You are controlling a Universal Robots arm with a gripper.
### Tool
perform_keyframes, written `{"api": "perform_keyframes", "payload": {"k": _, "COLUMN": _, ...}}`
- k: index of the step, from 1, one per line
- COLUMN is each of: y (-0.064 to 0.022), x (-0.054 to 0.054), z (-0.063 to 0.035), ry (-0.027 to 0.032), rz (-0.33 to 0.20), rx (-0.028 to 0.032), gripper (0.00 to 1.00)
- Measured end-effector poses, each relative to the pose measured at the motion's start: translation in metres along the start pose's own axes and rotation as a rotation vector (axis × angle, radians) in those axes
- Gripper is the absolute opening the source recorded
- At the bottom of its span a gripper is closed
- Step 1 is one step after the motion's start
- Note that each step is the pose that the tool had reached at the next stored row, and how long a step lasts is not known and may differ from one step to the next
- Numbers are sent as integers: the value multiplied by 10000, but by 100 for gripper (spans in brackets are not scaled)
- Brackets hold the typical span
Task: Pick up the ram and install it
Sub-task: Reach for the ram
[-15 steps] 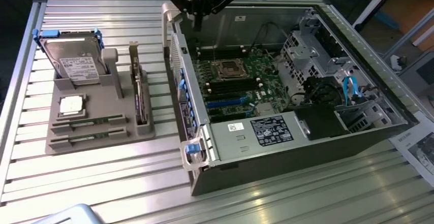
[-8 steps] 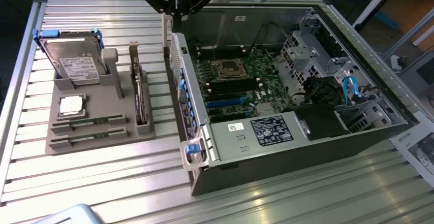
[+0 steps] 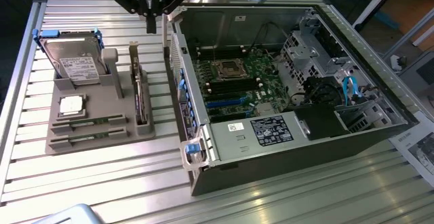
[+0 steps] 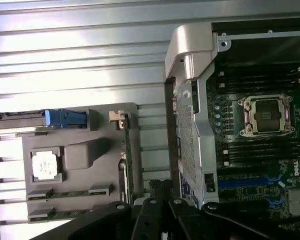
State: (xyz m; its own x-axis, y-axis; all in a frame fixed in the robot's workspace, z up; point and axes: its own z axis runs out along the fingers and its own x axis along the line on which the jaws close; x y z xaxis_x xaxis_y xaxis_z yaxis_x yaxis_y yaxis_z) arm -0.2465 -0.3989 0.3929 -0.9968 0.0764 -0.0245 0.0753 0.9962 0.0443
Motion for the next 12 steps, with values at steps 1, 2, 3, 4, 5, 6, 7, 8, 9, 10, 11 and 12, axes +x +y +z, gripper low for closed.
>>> {"api": "perform_keyframes", "payload": {"k": 1, "y": -3, "x": 33, "z": -1, "ry": 0, "rz": 0, "rx": -1, "gripper": 10}}
{"api": "perform_keyframes", "payload": {"k": 2, "y": -5, "x": 69, "z": -2, "ry": 0, "rz": -1, "rx": -1, "gripper": 10}}
{"api": "perform_keyframes", "payload": {"k": 3, "y": -11, "x": 144, "z": -4, "ry": 1, "rz": -1, "rx": 1, "gripper": 10}}
{"api": "perform_keyframes", "payload": {"k": 4, "y": -14, "x": 188, "z": -5, "ry": 0, "rz": 0, "rx": 0, "gripper": 10}}
{"api": "perform_keyframes", "payload": {"k": 5, "y": -18, "x": 230, "z": -6, "ry": 0, "rz": 0, "rx": 0, "gripper": 10}}
{"api": "perform_keyframes", "payload": {"k": 6, "y": -20, "x": 262, "z": -7, "ry": 0, "rz": -1, "rx": 0, "gripper": 10}}
{"api": "perform_keyframes", "payload": {"k": 7, "y": -22, "x": 294, "z": -7, "ry": 0, "rz": -1, "rx": 0, "gripper": 10}}
{"api": "perform_keyframes", "payload": {"k": 8, "y": -25, "x": 333, "z": -9, "ry": 1, "rz": -1, "rx": 0, "gripper": 10}}
{"api": "perform_keyframes", "payload": {"k": 9, "y": -29, "x": 374, "z": -10, "ry": 1, "rz": -2, "rx": 0, "gripper": 10}}
{"api": "perform_keyframes", "payload": {"k": 10, "y": -34, "x": 449, "z": -11, "ry": 0, "rz": 0, "rx": -1, "gripper": 10}}
{"api": "perform_keyframes", "payload": {"k": 11, "y": -40, "x": 531, "z": -13, "ry": 0, "rz": -1, "rx": -1, "gripper": 10}}
{"api": "perform_keyframes", "payload": {"k": 12, "y": -43, "x": 567, "z": -14, "ry": 1, "rz": -1, "rx": 1, "gripper": 10}}
